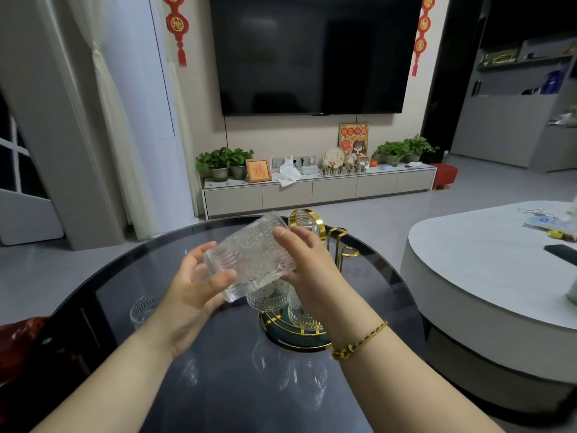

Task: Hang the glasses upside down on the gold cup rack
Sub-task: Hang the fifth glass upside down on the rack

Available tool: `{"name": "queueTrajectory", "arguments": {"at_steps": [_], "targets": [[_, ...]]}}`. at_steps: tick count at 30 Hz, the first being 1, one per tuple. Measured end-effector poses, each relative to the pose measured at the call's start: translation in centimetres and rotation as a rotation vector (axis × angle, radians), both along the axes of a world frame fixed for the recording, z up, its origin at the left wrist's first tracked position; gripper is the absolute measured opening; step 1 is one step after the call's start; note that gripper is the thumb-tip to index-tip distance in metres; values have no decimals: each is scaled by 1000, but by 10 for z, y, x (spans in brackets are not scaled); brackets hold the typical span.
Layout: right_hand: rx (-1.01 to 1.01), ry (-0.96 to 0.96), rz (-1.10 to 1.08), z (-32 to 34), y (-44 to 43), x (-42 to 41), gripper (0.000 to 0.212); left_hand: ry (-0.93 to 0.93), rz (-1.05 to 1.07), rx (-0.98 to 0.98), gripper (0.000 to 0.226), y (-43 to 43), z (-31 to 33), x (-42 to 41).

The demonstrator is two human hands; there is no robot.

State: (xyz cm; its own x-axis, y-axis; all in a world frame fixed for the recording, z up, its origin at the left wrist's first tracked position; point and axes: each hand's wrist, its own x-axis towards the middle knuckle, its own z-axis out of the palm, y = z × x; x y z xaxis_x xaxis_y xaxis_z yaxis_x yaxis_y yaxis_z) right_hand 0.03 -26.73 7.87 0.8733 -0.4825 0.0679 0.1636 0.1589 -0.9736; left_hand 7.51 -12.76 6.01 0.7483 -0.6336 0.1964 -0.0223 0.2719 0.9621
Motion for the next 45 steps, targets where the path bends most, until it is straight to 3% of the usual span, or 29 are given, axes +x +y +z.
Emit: {"name": "queueTrajectory", "arguments": {"at_steps": [4, 6, 10, 12, 14, 16, 19, 30, 45], "targets": [[191, -52, 6, -8, 0, 4, 63, -96, 104, 17, 95, -2, 12, 11], [185, -81, 6, -8, -1, 6, 59, -150, 129, 69, 89, -5, 27, 20], [-204, -121, -260, -11, -9, 4, 31, -300, 170, 169, 65, -19, 71, 39], [-446, -127, -470, -14, -19, 2, 17, -378, 177, 221, 68, -31, 97, 50], [-774, 10, -535, -19, -31, 6, 25, -462, 190, 310, 77, -46, 121, 59], [-1070, 171, -453, -26, -42, 15, 38, -557, 201, 397, 76, -65, 139, 62], [-1262, 300, -362, -35, -51, 26, 50, -708, 216, 492, 65, -104, 153, 63], [-1362, 259, -277, -48, -59, 24, 68, -1037, -71, 782, 65, -230, 135, 53], [-1310, 167, -205, -50, -62, 15, 66, -1138, -277, 1062, 66, -243, 76, 75]]}}
